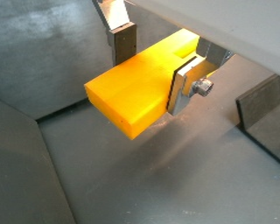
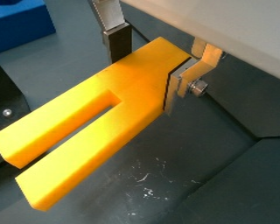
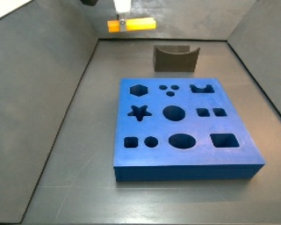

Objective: Pick up the double-square object. Move up. Place the double-square object on the fixture. Regrasp the double-square object. Move to above the board. Insert the double-square object.
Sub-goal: Place the double-square object on the fixture.

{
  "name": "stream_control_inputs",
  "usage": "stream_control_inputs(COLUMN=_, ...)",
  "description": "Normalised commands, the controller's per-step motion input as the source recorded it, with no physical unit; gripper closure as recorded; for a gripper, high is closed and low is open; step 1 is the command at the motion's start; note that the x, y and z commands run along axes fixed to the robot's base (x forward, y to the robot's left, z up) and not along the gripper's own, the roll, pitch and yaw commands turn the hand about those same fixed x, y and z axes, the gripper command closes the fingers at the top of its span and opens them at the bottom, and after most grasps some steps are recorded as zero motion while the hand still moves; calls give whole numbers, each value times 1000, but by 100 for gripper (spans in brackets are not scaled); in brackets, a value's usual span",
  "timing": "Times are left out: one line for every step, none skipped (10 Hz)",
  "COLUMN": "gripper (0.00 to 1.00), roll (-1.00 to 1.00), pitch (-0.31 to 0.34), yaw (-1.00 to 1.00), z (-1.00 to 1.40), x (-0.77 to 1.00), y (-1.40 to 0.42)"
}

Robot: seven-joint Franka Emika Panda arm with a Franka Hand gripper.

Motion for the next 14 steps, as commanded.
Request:
stream_control_inputs(gripper=100, roll=73, pitch=85, yaw=-23, z=1000, x=-30, y=2)
stream_control_inputs(gripper=100, roll=83, pitch=87, yaw=-17, z=1000, x=-32, y=0)
stream_control_inputs(gripper=100, roll=93, pitch=89, yaw=-5, z=1000, x=-33, y=-3)
stream_control_inputs(gripper=100, roll=98, pitch=91, yaw=1, z=1000, x=-35, y=-4)
stream_control_inputs(gripper=100, roll=101, pitch=91, yaw=13, z=1000, x=-35, y=-9)
stream_control_inputs(gripper=100, roll=105, pitch=91, yaw=18, z=1000, x=-35, y=-9)
stream_control_inputs(gripper=100, roll=111, pitch=95, yaw=22, z=957, x=-34, y=-11)
stream_control_inputs(gripper=100, roll=122, pitch=99, yaw=25, z=875, x=-30, y=-12)
stream_control_inputs(gripper=100, roll=127, pitch=102, yaw=30, z=770, x=-24, y=-13)
stream_control_inputs(gripper=100, roll=110, pitch=99, yaw=28, z=683, x=-22, y=-12)
stream_control_inputs(gripper=100, roll=81, pitch=92, yaw=21, z=561, x=-16, y=-4)
stream_control_inputs(gripper=100, roll=63, pitch=89, yaw=16, z=463, x=-10, y=1)
stream_control_inputs(gripper=100, roll=62, pitch=91, yaw=15, z=396, x=-7, y=5)
stream_control_inputs(gripper=100, roll=61, pitch=95, yaw=16, z=257, x=-6, y=2)
